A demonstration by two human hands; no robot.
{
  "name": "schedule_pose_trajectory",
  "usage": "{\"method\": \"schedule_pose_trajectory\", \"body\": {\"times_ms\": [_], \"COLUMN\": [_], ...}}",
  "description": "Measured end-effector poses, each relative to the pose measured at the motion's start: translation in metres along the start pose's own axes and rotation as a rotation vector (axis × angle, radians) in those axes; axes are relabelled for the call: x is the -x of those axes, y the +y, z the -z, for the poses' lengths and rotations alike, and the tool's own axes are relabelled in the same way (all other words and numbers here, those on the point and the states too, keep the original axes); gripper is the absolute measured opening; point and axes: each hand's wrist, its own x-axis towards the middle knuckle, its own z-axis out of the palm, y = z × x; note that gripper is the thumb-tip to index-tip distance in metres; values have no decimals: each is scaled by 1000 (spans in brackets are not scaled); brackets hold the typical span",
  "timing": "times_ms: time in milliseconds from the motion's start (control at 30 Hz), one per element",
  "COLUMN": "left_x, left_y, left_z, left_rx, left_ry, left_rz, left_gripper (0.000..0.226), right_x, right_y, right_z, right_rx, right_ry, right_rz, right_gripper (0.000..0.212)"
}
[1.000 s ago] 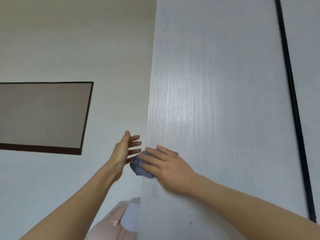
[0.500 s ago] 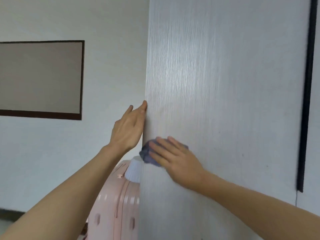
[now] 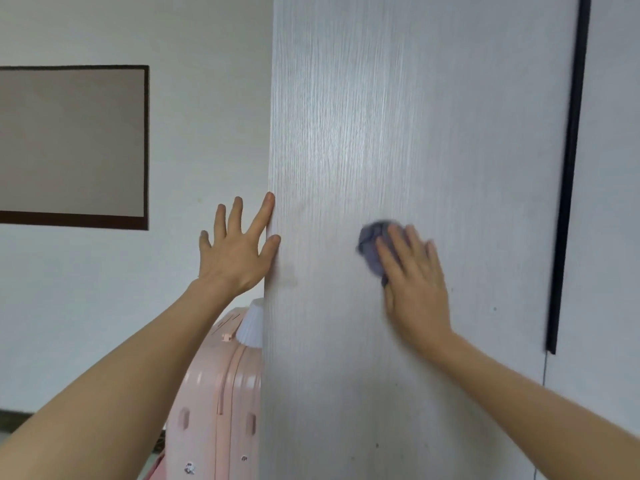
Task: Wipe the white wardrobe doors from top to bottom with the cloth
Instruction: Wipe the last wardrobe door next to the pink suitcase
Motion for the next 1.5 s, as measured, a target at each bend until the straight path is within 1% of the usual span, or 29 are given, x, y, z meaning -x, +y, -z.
{"method": "schedule_pose_trajectory", "body": {"times_ms": [33,100,133,167,200,267,333,400,467,533,567,600,633,667,700,733,767,800,867,933,1033,1067,1133,1200,1267,1367,1400,1433,1500], "left_x": [0,2,5,7,12,21,38,55,69,80,85,89,91,93,92,93,92,93,94,93,90,90,92,95,103,126,135,143,151], "left_y": [3,10,15,18,20,23,33,50,69,87,95,101,104,108,107,109,109,108,111,115,120,122,127,131,136,142,145,146,147], "left_z": [-1,-2,-5,-7,-9,-17,-33,-49,-62,-76,-83,-90,-96,-102,-105,-108,-110,-112,-116,-118,-119,-119,-120,-122,-127,-141,-146,-152,-162], "left_rx": [-6,-12,-29,-53,-84,-122,-139,-143,-131,-120,-117,-115,-108,-92,-79,-70,-72,-80,-83,-64,-49,-46,-33,-24,-25,-33,-45,-65,-107], "left_ry": [16,56,86,141,211,356,407,380,336,277,251,226,212,208,214,218,228,235,261,287,310,315,325,331,339,362,354,336,294], "left_rz": [14,57,71,62,29,-95,-211,-314,-383,-408,-405,-391,-370,-346,-321,-308,-305,-309,-311,-297,-283,-279,-256,-220,-218,-372,-429,-468,-484], "left_gripper": [58,57,56,56,53,46,44,46,49,52,54,56,59,62,64,66,67,68,70,70,70,69,68,67,65,62,61,60,61], "right_x": [29,83,102,110,110,90,57,27,5,0,8,25,49,77,103,125,135,136,112,68,12,6,21,65,131,222,236,238,215], "right_y": [-6,-7,-2,6,14,33,55,72,81,80,76,69,62,59,57,62,69,79,100,120,141,142,134,118,103,88,88,92,102], "right_z": [-5,-5,2,9,18,27,41,58,70,72,69,64,60,60,62,70,77,82,89,92,100,102,96,89,89,101,105,106,108], "right_rx": [-20,-16,3,19,26,60,121,197,263,235,186,140,101,71,45,27,11,-1,35,131,286,315,308,216,96,6,-9,-17,8], "right_ry": [-41,-231,-327,-381,-391,-293,-166,-86,-53,-35,-35,-47,-77,-156,-252,-344,-406,-422,-368,-256,-136,-114,-80,-102,-187,-393,-444,-457,-387], "right_rz": [110,526,703,807,839,777,672,510,289,63,0,2,91,258,471,641,734,764,742,692,475,384,262,241,301,422,448,450,370], "right_gripper": [48,39,40,42,43,42,33,29,34,38,40,41,41,38,33,26,20,18,21,21,26,25,24,26,25,23,26,26,23]}}
